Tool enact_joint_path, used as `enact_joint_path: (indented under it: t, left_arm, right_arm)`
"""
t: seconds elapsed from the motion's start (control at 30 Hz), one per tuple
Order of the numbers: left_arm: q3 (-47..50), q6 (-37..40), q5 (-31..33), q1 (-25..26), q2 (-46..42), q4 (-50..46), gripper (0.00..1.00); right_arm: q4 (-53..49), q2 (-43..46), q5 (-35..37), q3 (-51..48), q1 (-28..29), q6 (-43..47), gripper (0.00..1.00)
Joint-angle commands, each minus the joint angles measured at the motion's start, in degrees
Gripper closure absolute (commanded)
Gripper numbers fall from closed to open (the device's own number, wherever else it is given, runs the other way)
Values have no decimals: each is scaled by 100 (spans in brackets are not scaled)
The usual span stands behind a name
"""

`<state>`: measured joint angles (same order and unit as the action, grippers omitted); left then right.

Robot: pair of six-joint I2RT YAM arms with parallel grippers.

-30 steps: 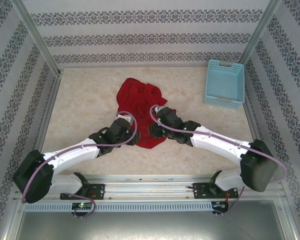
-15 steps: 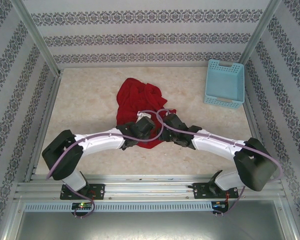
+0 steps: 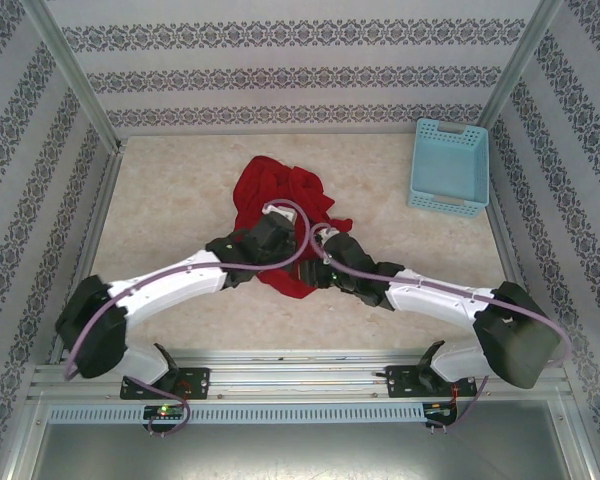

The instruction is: Fold the inside-out t-shirt

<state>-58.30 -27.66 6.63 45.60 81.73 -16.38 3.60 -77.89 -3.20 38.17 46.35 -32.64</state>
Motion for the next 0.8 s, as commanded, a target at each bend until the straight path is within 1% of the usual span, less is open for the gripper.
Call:
enact_joint_path:
  t: [0.0,0.07,0.17,0.3,0.4,0.47,0.53,0.6,0.67,0.77]
  left_arm:
    - [283,-343,-502,-146,-298,337,100]
    - [384,-431,-595,-211,-326,347,100]
    - [572,-551,-774,-295,-440,501,100]
    - [706,-625,-882,-355,-579,571,100]
    - [788,-674,-983,-435,-654,609,100]
    - [849,-700,-1049,-487,-679,644,100]
    - [903,-747,-1114,-563,-698,704,100]
    - [911,-747,-1134,-665,-684,704,100]
    - [839,-689,-1104,-820,-624,571,100]
    - [688,-555,-968,-1175,-487,341,100]
  right_arm:
    - [972,-272,-217,-57,46,396,51]
    - [1112,-514,-52,46,46,600,47]
    - [1316,-869,68,150,50,793,43]
    - [1318,-1224,349,307,50,895,44]
    - [1216,-1354,775,416,50,948,45]
    - [1163,-1408,861,485,43,1033,51]
    - [1112,-1446,761,565,49,1083,63]
    - [1062,-1391,558,586,76,1113,85]
    - [954,-1172,389,506,98,1057,99]
    - [844,-700,-40,238,128,987,100]
